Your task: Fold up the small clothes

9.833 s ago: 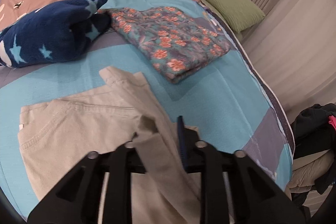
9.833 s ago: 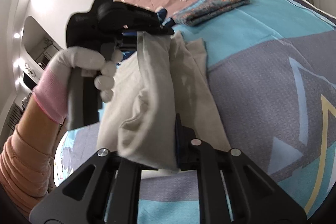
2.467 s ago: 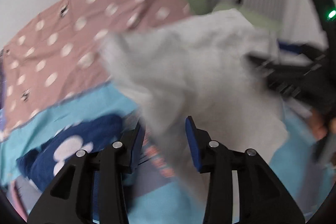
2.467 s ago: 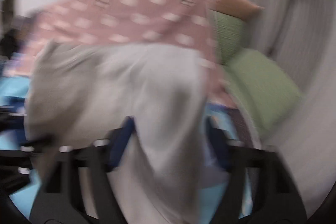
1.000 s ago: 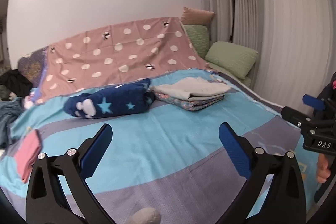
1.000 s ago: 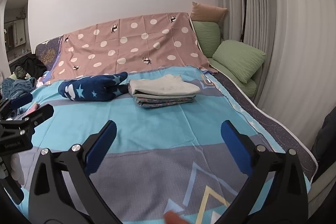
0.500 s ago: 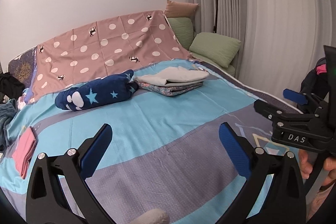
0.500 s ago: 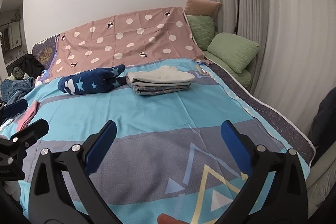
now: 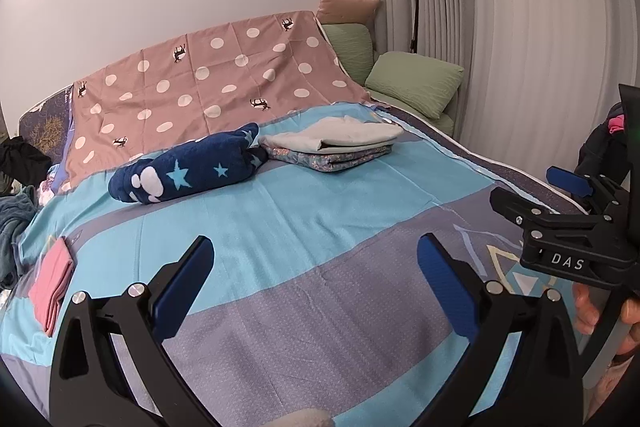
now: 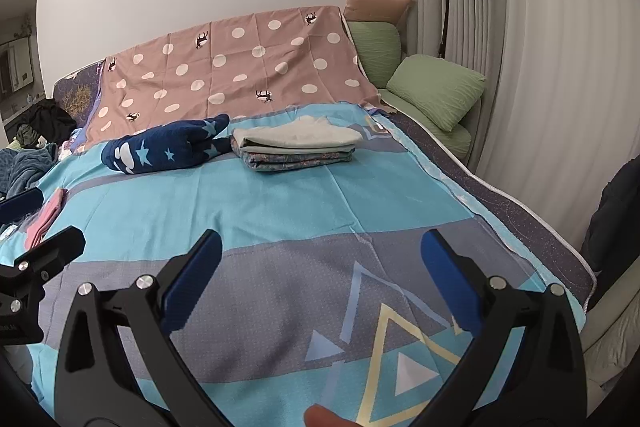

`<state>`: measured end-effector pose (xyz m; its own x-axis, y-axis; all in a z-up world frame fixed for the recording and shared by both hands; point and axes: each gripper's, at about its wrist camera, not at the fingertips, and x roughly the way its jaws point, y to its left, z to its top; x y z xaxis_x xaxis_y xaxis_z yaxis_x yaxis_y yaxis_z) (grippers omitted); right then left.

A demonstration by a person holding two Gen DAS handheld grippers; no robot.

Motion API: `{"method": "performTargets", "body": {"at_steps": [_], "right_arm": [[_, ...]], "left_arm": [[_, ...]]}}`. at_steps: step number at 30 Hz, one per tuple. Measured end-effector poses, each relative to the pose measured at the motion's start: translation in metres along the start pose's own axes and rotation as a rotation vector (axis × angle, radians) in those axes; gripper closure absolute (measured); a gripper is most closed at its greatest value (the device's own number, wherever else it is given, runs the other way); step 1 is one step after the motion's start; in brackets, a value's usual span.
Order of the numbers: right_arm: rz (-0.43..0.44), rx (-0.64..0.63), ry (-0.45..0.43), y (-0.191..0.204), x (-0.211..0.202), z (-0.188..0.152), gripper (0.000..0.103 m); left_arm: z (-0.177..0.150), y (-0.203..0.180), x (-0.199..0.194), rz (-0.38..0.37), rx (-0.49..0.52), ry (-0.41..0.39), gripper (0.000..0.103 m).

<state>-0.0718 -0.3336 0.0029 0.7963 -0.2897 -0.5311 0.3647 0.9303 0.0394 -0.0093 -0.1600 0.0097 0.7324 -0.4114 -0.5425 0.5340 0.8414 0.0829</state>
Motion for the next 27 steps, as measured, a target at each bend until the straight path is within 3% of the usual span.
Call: {"method": "performTargets", "body": {"at_steps": [27], "right_arm": [[0.002,-0.034,-0.017,0.011,-0.003,0.004,0.002]], "left_arm": [[-0.002,0.008,0.001,0.004,-0.022,0.003,0.001]]}}
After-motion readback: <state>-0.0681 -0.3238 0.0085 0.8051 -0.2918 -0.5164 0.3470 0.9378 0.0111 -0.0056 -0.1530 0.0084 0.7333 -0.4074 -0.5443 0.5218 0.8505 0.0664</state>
